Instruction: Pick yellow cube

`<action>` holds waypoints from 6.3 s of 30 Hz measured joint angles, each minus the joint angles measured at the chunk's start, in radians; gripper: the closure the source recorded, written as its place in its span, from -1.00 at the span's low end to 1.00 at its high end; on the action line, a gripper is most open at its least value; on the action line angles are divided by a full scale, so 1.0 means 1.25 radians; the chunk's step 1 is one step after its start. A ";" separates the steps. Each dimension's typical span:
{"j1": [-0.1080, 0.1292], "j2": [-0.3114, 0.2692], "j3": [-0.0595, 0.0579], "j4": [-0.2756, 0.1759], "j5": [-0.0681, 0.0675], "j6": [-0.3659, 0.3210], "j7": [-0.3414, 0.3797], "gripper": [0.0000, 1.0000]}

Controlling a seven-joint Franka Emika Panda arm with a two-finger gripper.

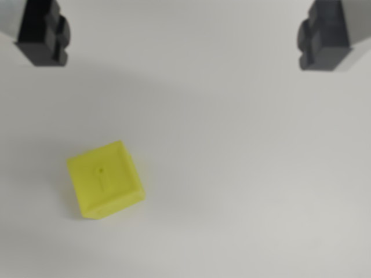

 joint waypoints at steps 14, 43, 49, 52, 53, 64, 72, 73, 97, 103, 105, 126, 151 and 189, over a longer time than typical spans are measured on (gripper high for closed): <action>-0.019 0.059 0.000 0.008 0.006 0.054 -0.099 -1.00; -0.056 0.197 0.001 0.056 0.024 0.147 -0.305 -1.00; -0.064 0.227 0.001 0.071 0.028 0.163 -0.348 -1.00; -0.067 0.243 0.001 0.080 0.030 0.170 -0.368 -1.00; -0.068 0.248 0.001 0.083 0.031 0.173 -0.376 -1.00; -0.079 0.302 0.000 0.113 0.039 0.197 -0.441 -1.00; -0.079 0.336 0.000 0.124 0.043 0.221 -0.448 -1.00; -0.079 0.340 0.000 0.125 0.043 0.223 -0.449 -1.00; -0.079 0.384 0.000 0.144 0.049 0.249 -0.459 1.00; -0.079 0.369 0.000 0.138 0.049 0.240 -0.459 1.00; -0.079 0.360 0.000 0.135 0.049 0.235 -0.459 1.00; -0.080 0.274 0.000 0.112 0.040 0.171 -0.453 1.00; -0.081 0.183 0.000 0.108 0.032 0.084 -0.448 1.00; -0.082 0.074 0.000 0.149 0.023 -0.067 -0.443 1.00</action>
